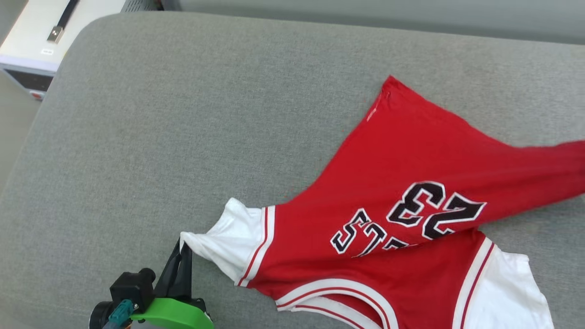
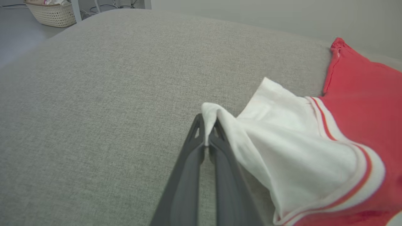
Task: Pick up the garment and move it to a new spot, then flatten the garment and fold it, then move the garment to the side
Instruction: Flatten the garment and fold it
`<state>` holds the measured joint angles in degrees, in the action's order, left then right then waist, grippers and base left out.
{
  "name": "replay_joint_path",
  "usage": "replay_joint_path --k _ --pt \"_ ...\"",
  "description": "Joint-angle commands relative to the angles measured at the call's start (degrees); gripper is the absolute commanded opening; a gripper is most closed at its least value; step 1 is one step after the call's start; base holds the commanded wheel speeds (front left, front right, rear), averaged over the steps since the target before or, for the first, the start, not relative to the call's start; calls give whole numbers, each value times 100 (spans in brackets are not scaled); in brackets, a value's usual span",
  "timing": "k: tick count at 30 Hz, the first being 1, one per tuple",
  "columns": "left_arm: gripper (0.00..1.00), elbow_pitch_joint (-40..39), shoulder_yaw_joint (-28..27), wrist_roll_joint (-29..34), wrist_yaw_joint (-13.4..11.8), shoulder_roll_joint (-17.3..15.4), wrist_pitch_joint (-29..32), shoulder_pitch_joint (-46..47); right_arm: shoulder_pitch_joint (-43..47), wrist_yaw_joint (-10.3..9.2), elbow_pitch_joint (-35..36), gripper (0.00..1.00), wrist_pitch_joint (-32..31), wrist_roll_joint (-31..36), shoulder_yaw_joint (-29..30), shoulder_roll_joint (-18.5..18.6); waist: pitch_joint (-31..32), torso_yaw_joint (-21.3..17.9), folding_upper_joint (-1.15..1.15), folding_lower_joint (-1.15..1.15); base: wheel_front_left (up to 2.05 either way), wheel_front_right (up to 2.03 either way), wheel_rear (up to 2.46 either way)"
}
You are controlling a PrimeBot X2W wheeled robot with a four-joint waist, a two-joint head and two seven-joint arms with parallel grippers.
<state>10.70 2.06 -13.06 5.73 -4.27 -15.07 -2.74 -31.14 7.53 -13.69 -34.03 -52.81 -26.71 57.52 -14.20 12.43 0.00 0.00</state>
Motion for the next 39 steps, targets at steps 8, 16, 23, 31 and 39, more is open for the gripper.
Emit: replay_joint_path --k 8,16,23,31,39 --pt "0 40 -141 73 -42 -151 7 -314 2384 -4 98 0 473 -421 763 -39 627 -564 0 0 0 0 0" --pt "0 102 -152 90 -42 -179 7 -374 4019 -4 388 0 229 -332 1117 -540 701 -634 0 0 0 0 0" --pt "0 168 -147 98 -31 -180 7 -346 4566 -4 644 11 -15 -123 1511 -1033 694 -625 0 0 0 0 0" --pt "0 162 -135 137 -28 -170 7 -310 4204 -4 1247 100 322 147 2612 -1399 740 -581 0 0 0 0 0" --pt "0 101 -37 185 -17 -109 7 -188 3199 -4 2308 100 144 606 2989 -1417 585 -411 0 0 0 0 0"
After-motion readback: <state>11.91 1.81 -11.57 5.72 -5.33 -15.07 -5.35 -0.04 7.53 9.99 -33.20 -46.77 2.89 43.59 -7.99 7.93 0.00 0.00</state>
